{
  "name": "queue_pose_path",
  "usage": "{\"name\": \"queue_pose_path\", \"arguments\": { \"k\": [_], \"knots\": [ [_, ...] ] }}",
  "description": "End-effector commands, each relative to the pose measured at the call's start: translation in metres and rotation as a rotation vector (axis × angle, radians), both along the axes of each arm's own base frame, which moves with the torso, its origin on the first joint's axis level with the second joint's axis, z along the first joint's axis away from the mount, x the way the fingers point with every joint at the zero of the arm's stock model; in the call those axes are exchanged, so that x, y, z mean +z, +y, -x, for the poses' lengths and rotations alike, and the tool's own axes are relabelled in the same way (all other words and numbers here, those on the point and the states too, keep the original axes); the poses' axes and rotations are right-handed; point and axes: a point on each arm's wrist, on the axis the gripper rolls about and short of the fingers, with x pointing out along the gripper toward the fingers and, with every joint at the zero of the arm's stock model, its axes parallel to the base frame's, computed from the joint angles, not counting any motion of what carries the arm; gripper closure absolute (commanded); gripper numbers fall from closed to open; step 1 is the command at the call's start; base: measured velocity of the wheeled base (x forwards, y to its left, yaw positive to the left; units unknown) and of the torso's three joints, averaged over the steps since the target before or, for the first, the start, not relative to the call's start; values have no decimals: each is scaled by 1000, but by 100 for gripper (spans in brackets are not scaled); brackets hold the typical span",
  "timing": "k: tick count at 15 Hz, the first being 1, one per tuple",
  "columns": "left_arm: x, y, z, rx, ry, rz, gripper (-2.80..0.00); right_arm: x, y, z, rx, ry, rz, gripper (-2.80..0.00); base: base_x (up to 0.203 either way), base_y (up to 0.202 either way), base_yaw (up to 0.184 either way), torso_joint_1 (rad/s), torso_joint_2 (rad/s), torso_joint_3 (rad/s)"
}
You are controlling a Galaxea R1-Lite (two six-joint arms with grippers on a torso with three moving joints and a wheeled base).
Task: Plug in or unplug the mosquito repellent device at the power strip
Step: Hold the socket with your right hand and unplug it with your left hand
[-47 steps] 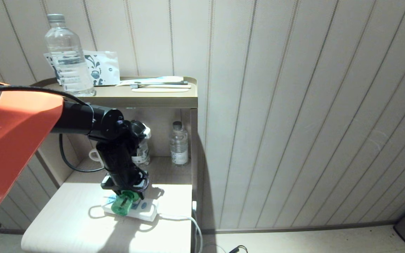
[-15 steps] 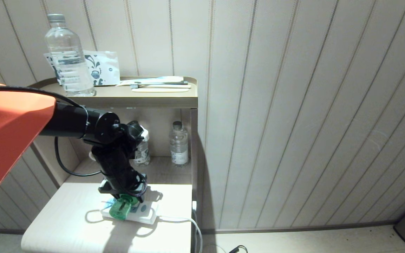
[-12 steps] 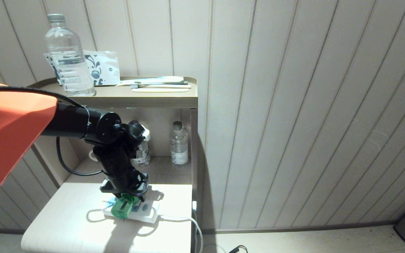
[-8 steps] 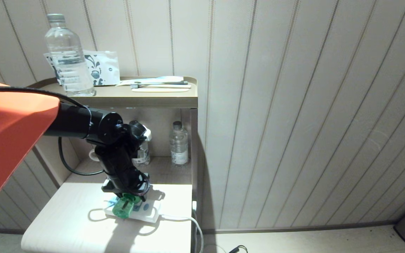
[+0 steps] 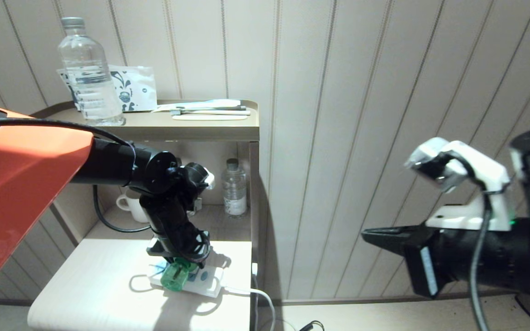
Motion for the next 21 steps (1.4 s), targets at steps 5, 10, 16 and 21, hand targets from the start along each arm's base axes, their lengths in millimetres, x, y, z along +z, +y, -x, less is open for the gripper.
{"name": "queue_pose_path", "arguments": {
  "k": [5,10,16,21],
  "knots": [
    [-1,-1,1,0,8,-2,0,-77,101,-39,103,140,137,0,0,0,0,0,0,0],
    [-2,-2,3,8,15,-1,0,-111,152,-63,130,145,132,0,0,0,0,0,0,0],
    [-1,-10,7,-4,12,1,0,-149,183,-84,127,158,131,0,0,0,0,0,0,0],
    [-4,-11,7,-4,16,2,0,-158,203,-86,141,159,113,0,0,0,0,0,0,0]
  ]
}}
